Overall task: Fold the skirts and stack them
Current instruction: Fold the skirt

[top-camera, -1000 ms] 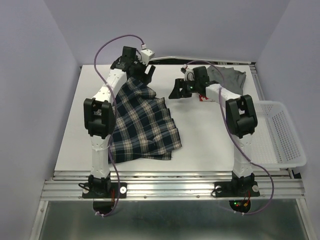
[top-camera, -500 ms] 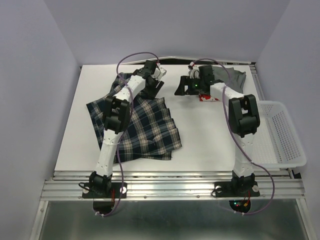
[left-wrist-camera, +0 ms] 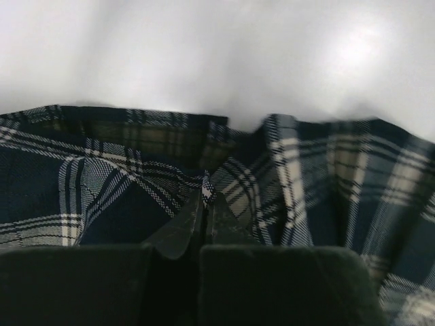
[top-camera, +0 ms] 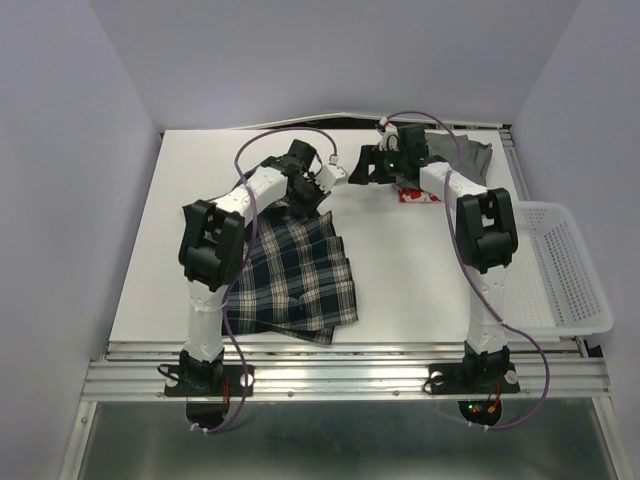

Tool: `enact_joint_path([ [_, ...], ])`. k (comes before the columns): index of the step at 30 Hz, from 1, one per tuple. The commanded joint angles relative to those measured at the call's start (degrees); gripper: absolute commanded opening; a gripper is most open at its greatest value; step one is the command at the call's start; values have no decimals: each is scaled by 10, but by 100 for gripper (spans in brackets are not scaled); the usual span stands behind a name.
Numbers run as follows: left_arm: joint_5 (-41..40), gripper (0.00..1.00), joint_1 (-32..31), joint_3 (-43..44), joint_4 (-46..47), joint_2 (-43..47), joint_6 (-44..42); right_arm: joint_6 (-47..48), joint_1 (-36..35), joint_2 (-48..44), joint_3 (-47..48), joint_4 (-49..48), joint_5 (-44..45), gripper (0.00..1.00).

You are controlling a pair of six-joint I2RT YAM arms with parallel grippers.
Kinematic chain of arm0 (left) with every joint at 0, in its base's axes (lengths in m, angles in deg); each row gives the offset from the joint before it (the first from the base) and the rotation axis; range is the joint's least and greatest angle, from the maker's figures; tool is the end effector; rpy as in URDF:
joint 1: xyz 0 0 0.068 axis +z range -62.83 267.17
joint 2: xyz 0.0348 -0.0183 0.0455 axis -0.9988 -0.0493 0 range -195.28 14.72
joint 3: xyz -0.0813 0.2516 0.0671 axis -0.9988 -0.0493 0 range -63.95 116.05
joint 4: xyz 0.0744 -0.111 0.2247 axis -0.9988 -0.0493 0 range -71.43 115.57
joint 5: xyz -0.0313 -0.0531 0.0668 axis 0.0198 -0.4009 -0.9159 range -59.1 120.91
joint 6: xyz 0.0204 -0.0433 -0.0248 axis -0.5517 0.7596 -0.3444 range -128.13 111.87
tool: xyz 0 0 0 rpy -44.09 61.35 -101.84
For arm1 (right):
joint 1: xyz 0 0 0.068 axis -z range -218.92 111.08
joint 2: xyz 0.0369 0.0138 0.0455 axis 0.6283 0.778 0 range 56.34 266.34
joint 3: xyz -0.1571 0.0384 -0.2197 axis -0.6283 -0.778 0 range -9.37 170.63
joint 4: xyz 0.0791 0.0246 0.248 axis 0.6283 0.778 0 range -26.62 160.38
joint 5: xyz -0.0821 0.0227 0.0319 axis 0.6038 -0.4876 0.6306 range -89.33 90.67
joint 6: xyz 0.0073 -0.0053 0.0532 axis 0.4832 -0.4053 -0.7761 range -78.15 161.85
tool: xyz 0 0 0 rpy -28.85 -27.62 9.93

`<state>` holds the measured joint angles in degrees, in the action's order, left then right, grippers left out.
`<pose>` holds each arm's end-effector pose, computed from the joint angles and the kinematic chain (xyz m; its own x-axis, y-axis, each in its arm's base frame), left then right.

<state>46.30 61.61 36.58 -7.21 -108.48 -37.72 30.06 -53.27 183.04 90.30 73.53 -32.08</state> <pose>0.4246 -0.2136 0.2061 -0.3736 0.7064 -0.6011 0.8468 0.5243 0.0899 0.4856 0.1441 0.2044 -0.7010 -0.0018 -0.7131 -0.4931 0.7237 0.4829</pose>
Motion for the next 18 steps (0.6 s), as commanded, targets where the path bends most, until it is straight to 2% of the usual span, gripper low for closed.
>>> enact_joint_path([
  [1, 147, 0, -34, -85, -28, 144, -115, 6, -3, 14, 28, -31, 4, 84],
  [3, 186, 0, -32, -122, -18, 187, -150, 7, -3, 16, 28, -34, -3, 84],
  [5, 200, 0, -24, -160, 34, 254, -147, 14, -3, 19, 24, -44, -18, 84],
  [10, 227, 0, 52, -240, 181, 358, -54, 57, -3, 9, -19, -117, -45, 92],
  [13, 219, 0, 88, -268, 227, 408, -35, 102, -3, 7, -28, -147, -57, 99],
  [18, 260, 0, 123, -313, 264, 480, -39, 147, -18, 13, -43, -217, -140, 100],
])
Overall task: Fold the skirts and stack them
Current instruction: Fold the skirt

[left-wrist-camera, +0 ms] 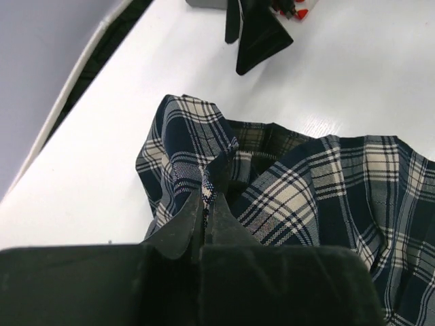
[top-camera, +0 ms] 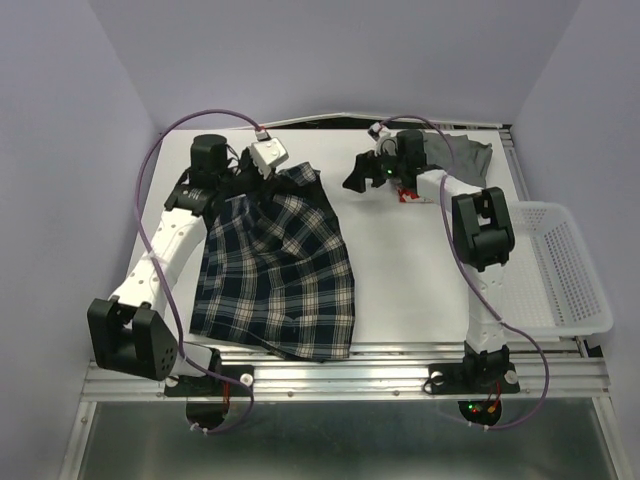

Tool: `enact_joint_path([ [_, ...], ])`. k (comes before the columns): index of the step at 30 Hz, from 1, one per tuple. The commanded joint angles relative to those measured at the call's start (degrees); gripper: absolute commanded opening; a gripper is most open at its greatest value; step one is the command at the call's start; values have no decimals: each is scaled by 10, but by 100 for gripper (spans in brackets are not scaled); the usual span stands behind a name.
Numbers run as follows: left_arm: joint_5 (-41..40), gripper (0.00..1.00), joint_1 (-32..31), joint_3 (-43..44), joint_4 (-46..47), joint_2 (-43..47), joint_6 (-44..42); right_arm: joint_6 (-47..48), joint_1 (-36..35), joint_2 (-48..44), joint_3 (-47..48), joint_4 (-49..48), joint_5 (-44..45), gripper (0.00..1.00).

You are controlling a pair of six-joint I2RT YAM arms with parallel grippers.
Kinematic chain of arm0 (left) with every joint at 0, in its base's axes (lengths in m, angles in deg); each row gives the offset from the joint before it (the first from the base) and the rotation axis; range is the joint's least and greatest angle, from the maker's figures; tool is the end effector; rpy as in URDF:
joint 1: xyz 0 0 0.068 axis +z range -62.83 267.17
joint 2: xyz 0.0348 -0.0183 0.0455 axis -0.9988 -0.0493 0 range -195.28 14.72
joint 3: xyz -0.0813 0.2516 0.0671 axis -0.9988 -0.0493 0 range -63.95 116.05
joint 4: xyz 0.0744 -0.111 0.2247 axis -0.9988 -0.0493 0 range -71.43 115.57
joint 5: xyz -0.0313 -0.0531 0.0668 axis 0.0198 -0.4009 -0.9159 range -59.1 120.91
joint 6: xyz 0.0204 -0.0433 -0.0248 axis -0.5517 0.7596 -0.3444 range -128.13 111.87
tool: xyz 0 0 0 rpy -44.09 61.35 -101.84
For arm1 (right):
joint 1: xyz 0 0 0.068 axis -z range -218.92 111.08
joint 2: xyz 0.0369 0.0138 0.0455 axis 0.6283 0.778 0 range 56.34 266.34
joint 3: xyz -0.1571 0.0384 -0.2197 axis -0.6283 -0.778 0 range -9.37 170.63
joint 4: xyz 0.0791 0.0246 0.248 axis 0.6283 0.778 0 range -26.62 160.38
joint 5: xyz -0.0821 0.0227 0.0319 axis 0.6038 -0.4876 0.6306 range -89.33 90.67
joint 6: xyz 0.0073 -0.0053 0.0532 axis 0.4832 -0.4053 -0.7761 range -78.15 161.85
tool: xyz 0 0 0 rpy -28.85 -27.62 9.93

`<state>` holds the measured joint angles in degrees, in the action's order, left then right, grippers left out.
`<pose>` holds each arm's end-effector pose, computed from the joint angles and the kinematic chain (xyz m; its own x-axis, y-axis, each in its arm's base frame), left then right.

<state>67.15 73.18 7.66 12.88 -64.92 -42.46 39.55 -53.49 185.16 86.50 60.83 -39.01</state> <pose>0.3049 -0.0977 0.3621 0.1291 0.4366 -0.8903 0.7978 0.4875 0.3548 0.4891 0.1506 0.1849 -0.5185 -0.1028 -0.8489 -0.7063 0.6110 0.3575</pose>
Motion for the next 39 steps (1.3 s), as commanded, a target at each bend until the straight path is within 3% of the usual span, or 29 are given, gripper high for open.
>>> enact_joint_path([
  [1, 58, 0, 9, -26, 59, 51, 3, 58, -24, -3, 4, -86, -78, 100],
  [6, 63, 0, 16, -38, 50, 71, -9, 77, -77, 64, 84, -50, -74, 100],
  [12, 69, 0, 26, -39, 22, 78, -23, 69, -108, 101, 84, -145, 104, 100],
  [14, 71, 0, 26, -43, 22, 81, -21, 74, -108, 116, 111, -160, 112, 100],
  [15, 66, 0, 26, -44, 27, 81, -16, 77, -108, 132, 122, -158, 105, 95],
  [16, 65, 0, 26, -46, 39, 80, -6, 82, -108, 139, 146, -152, 105, 65],
  [17, 63, 0, 26, -46, 45, 78, 0, 82, -114, 144, 157, -146, 107, 53],
  [18, 53, 0, 26, -47, 54, 77, 7, 72, -114, 150, 169, -140, 114, 21],
  [19, 44, 0, 26, -48, 75, 70, 17, 55, -114, 146, 178, -136, 129, 4],
  [20, 23, 0, 25, -49, 88, 63, 29, 51, -114, 138, 176, -137, 152, 1],
  [27, -122, 2, -7, -14, 123, -51, 79, 3, -54, 85, 182, -122, 259, 1],
  [29, -136, 17, -28, 12, 156, -105, 89, 15, -43, 113, 240, -106, 262, 1],
  [32, -145, 30, -45, 64, 161, -161, 126, 13, -43, 150, 309, -79, 260, 1],
  [35, -97, 50, -42, 145, 129, -216, 163, 5, -43, 161, 346, -73, 266, 43],
  [36, -45, 59, -40, 173, 103, -216, 156, 8, -43, 151, 337, -73, 268, 59],
  [37, -23, 80, -38, 180, 82, -211, 140, 12, -43, 124, 324, -69, 268, 71],
  [38, -9, 95, -38, 179, 46, -188, 105, 16, -43, 108, 293, -57, 262, 79],
  [39, -1, 97, -37, 170, 35, -171, 91, 16, -38, 90, 275, -51, 242, 81],
])
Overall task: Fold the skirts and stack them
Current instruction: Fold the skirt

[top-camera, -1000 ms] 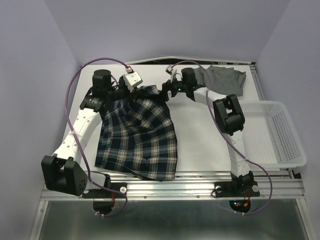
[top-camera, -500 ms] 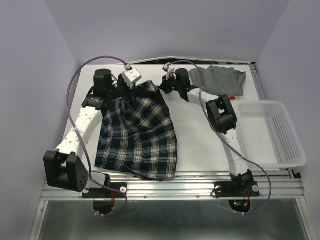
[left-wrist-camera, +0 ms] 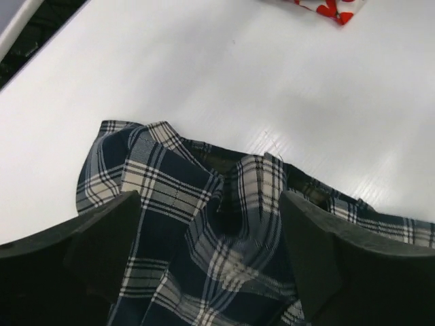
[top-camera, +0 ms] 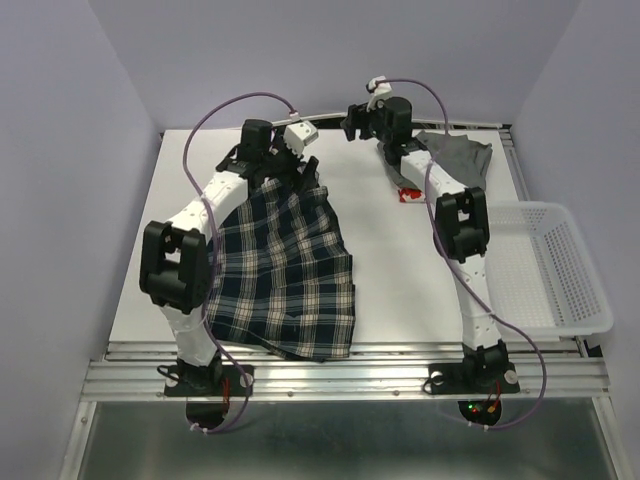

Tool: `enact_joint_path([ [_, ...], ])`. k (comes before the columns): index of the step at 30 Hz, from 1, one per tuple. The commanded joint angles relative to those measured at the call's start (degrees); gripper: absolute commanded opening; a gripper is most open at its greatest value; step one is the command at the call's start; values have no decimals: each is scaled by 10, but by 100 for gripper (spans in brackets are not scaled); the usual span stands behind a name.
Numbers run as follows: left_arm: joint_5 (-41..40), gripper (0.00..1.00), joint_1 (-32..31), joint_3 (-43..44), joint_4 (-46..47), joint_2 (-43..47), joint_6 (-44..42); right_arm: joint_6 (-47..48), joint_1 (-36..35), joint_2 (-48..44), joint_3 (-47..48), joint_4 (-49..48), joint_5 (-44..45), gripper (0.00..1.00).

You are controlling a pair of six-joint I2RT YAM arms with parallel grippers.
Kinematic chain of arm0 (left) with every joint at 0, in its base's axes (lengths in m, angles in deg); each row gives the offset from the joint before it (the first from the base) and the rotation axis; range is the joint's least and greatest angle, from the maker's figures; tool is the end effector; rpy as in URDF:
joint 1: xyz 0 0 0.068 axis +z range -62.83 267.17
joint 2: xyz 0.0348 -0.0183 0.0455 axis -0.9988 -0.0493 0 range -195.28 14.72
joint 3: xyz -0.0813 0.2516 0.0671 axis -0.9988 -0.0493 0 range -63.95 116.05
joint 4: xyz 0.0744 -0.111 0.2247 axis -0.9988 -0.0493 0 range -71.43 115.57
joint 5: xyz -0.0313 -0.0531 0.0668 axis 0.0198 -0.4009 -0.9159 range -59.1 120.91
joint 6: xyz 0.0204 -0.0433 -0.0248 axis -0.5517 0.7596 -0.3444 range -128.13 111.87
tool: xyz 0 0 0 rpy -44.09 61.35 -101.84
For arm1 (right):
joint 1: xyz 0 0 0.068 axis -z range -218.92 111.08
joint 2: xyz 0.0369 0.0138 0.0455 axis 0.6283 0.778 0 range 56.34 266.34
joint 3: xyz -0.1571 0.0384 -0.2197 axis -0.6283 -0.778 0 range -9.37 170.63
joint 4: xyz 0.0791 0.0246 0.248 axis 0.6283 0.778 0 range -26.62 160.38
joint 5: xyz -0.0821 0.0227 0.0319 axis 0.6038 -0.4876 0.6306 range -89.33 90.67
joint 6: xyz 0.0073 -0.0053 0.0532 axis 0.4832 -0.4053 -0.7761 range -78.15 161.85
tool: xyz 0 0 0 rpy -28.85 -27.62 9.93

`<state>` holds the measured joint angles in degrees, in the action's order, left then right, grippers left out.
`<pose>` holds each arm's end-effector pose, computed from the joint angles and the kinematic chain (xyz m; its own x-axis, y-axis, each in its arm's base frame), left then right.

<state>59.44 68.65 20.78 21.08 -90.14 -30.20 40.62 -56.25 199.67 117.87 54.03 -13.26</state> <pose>0.4061 -0.1541 0.2969 -0.1064 0.3838 -0.9173 0.7887 0.5943 0.1572 0.5622 0.1844 0.2481 -0.1231 -0.0165 -0.9923 -0.5148 0.8559 0.0497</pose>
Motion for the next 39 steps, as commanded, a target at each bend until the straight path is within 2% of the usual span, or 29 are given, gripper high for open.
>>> enact_joint_path([
  [1, 76, 99, 17, 26, -48, 117, -36, 5, -10, -94, -77, 30, -27, 86],
  [4, 41, 97, 55, -26, -54, 158, 3, -17, -10, -151, -117, 90, -114, 89],
  [5, 35, 95, 86, -32, -72, 163, 6, -35, -10, -181, -138, 118, -150, 89],
  [6, 7, 88, 98, -34, -97, 162, -11, -41, -10, -193, -146, 136, -221, 88],
  [7, -10, 84, 107, -33, -151, 156, -26, -40, -28, -202, -153, 183, -244, 87],
  [10, -42, 68, 132, -45, -220, 127, -90, -9, -64, -226, -183, 258, -316, 82],
  [13, -35, 56, 146, -83, -290, 102, -152, 5, -121, -239, -233, 331, -335, 77],
  [14, -38, 54, 146, -95, -296, 90, -164, 24, -144, -240, -248, 334, -336, 76],
  [15, -43, 47, 146, -117, -298, 84, -174, 24, -153, -238, -264, 336, -337, 75],
  [19, -57, 39, 146, -154, -282, 66, -180, -5, -165, -197, -315, 335, -320, 70],
  [23, -61, 34, 146, -152, -252, 21, -156, -12, -160, -131, -296, 336, -255, 69],
  [27, -47, 27, 146, -90, -236, -65, -109, -44, -124, -50, -186, 340, -199, 68],
  [30, -37, 24, 146, -36, -232, -109, -81, -26, -96, -10, -120, 361, -99, 68],
  [32, -22, 25, 146, -16, -247, -119, -84, 25, -83, -3, -103, 393, -88, 68],
  [34, -5, 26, 141, -18, -266, -114, -117, 68, -83, -21, -120, 427, -109, 68],
  [37, 11, 33, 145, -35, -262, -78, -131, 130, -92, -86, -216, 430, -185, 69],
  [39, 54, 36, 151, -7, -309, -66, -161, 210, -112, -112, -251, 457, -195, 70],
])
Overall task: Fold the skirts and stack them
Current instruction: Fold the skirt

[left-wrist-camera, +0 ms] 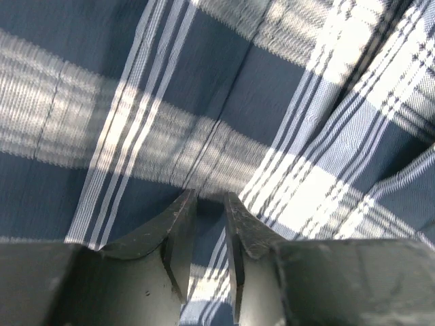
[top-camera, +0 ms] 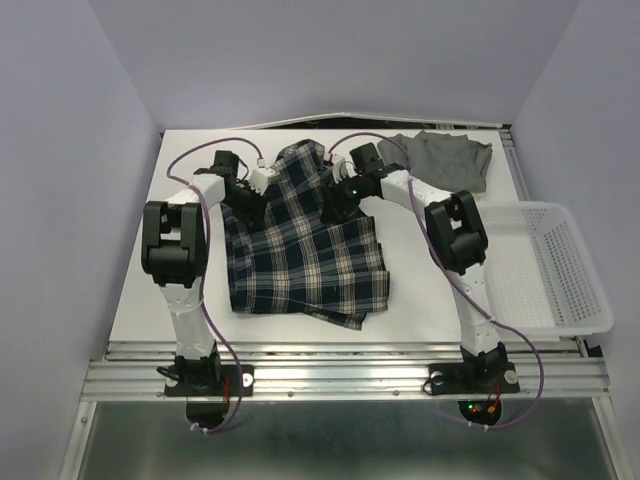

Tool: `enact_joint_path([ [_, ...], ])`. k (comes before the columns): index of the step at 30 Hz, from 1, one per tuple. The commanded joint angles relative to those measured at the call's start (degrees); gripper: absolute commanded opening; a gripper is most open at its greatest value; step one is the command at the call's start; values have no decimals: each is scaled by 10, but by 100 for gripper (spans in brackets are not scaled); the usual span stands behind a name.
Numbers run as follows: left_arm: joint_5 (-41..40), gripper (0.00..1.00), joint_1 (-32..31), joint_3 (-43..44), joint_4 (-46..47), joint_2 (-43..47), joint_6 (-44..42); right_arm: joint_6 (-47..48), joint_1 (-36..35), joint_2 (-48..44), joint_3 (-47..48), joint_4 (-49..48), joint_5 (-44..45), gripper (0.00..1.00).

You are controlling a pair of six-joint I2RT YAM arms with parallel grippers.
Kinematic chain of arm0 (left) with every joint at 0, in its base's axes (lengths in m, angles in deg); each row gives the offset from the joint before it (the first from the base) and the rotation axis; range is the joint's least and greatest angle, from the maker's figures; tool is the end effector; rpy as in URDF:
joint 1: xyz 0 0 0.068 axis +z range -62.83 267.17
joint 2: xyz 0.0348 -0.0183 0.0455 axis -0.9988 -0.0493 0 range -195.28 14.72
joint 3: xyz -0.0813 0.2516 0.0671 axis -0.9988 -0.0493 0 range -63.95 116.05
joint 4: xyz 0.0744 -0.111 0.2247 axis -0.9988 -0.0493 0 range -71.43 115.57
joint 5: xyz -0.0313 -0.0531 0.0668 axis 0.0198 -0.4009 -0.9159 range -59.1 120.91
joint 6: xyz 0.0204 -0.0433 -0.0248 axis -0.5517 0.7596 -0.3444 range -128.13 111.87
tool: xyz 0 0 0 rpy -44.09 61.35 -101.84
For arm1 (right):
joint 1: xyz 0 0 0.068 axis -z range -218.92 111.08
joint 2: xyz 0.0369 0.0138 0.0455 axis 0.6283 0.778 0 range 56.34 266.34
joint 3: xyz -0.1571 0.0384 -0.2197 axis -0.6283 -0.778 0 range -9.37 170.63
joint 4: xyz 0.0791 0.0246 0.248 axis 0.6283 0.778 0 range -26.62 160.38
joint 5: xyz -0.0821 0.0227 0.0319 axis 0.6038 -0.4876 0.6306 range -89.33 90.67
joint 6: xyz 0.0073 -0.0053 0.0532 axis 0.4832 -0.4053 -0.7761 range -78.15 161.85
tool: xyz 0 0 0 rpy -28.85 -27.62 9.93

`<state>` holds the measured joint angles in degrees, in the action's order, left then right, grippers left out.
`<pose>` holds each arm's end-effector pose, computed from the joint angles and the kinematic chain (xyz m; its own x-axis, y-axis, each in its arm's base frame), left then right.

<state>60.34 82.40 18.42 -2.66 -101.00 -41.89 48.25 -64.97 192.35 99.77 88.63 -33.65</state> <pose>0.4193 -0.0526 0.1745 -0.5588 0.5324 -0.6359 0.7411 0.6646 -0.0949 0.4576 0.2460 0.1580 -0.6297 -0.4101 -0.6598 -0.7485 0.5477 0.3738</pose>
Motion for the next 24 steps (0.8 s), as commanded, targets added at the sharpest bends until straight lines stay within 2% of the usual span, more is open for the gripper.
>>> enact_joint_path([
  [1, 88, 36, 15, 27, -106, 47, -50, 150, -45, -58, -98, 127, 21, 72],
  [2, 107, 37, 14, 37, -119, 60, -59, 163, -52, -68, -110, 126, 34, 72],
  [5, 127, 53, 20, 60, -99, 96, -52, 168, -52, -87, -100, 120, 55, 74],
  [6, 121, 63, 23, 67, -79, 104, -25, 176, -52, -87, -84, 125, 56, 75],
  [8, 77, 68, 31, 80, -25, 110, 5, 170, -52, -88, -45, 135, 44, 76],
  [10, 59, 72, 42, 137, -25, 80, 13, 173, -52, -84, 28, 140, 25, 76],
  [12, 49, 74, 49, 223, -53, 25, 15, 167, -52, -59, 89, 139, 36, 78],
  [13, 51, 75, 60, 252, -68, 3, 0, 159, -46, -47, 157, 136, 54, 79],
  [16, 63, 78, 67, 345, -125, -67, -34, 148, -31, -3, 241, 52, 102, 90],
  [20, 59, 79, 68, 394, -126, -121, -48, 189, -19, 15, 209, -102, 141, 99],
  [24, 58, 79, 69, 409, -123, -145, -47, 232, -19, 69, 229, -172, 133, 100],
])
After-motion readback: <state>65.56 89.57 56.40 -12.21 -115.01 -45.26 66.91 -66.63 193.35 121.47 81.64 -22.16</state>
